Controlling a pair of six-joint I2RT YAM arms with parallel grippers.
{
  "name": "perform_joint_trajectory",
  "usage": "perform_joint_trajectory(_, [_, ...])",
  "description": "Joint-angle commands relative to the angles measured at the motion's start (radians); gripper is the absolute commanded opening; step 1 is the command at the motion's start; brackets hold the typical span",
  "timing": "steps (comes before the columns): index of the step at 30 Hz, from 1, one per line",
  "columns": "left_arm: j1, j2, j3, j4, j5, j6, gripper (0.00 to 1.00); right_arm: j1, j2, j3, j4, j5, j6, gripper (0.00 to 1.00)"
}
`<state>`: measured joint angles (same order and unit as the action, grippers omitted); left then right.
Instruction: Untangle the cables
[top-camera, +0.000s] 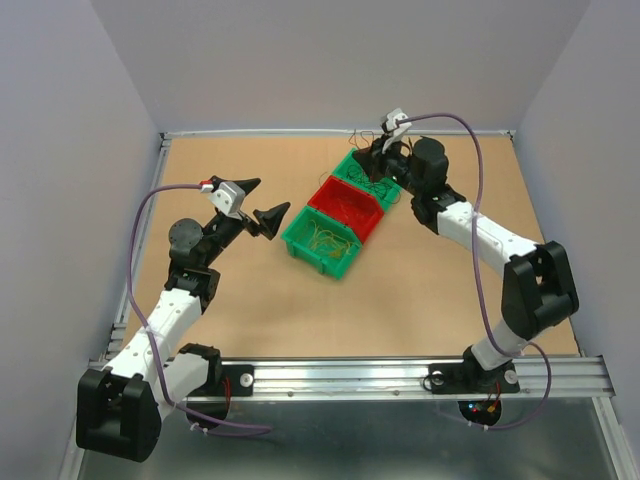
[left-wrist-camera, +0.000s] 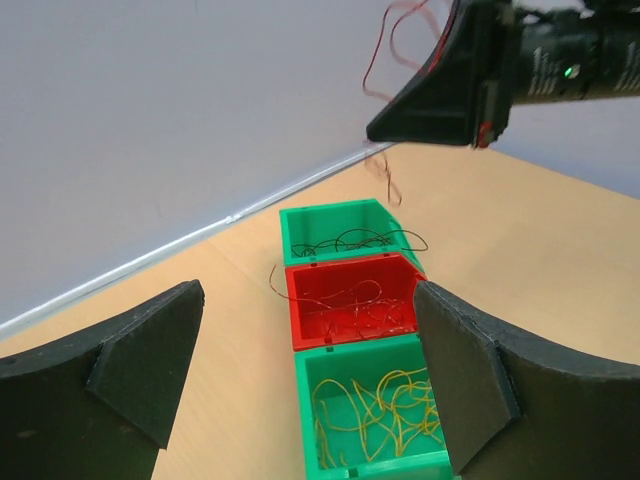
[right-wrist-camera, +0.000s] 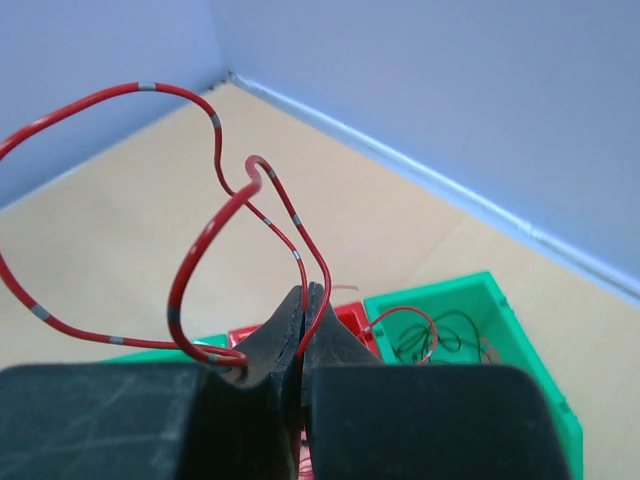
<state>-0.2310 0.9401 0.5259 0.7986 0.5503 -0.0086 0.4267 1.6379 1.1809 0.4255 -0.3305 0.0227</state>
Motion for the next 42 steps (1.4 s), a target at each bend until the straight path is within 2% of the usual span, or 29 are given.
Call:
perform_joint_trajectory(1, [0.005, -0.023, 0.003, 0.073, 0.02, 0.004, 0.98, 0.009, -0.062, -0.043, 0.039, -0.119, 0.003, 0.0])
perform_joint_trajectory(6, [0.005, -0.021, 0.005, 0.073, 0.028, 0.002, 0.97, 0.026, -0.047, -0.014, -0.1, -0.277, -0.055, 0.0])
perform_joint_trajectory(16, [0.005, -0.015, 0.006, 0.068, 0.037, 0.022, 0.97, 0.027, 0.18, 0.097, -0.275, -0.326, -0.155, 0.01])
perform_joint_trajectory(20, [0.005, -0.012, 0.008, 0.068, 0.066, 0.025, 0.97, 0.026, 0.281, 0.106, -0.275, -0.23, -0.147, 0.0])
perform_joint_trajectory(23, [0.005, -0.012, 0.006, 0.067, 0.073, 0.025, 0.97, 0.026, 0.352, 0.141, -0.295, -0.092, -0.142, 0.01])
perform_joint_trajectory(28, [0.005, -0.018, 0.002, 0.065, 0.079, 0.051, 0.97, 0.026, 0.473, 0.266, -0.534, 0.077, -0.188, 0.01])
perform_joint_trajectory(30, [0.005, -0.011, 0.002, 0.067, 0.08, 0.058, 0.97, 0.027, 0.476, 0.258, -0.56, 0.17, -0.188, 0.01])
perform_joint_trajectory(33, [0.004, 0.003, 0.005, 0.067, 0.091, 0.07, 0.96, 0.026, 0.442, 0.211, -0.574, 0.229, -0.19, 0.04])
perform_joint_trajectory(38, [0.004, 0.034, 0.016, 0.062, 0.091, 0.085, 0.95, 0.026, 0.363, 0.158, -0.576, 0.239, -0.198, 0.12])
perform_joint_trajectory(42, [0.002, 0.037, 0.016, 0.059, 0.092, 0.09, 0.94, 0.027, 0.321, 0.148, -0.562, 0.17, -0.195, 0.15])
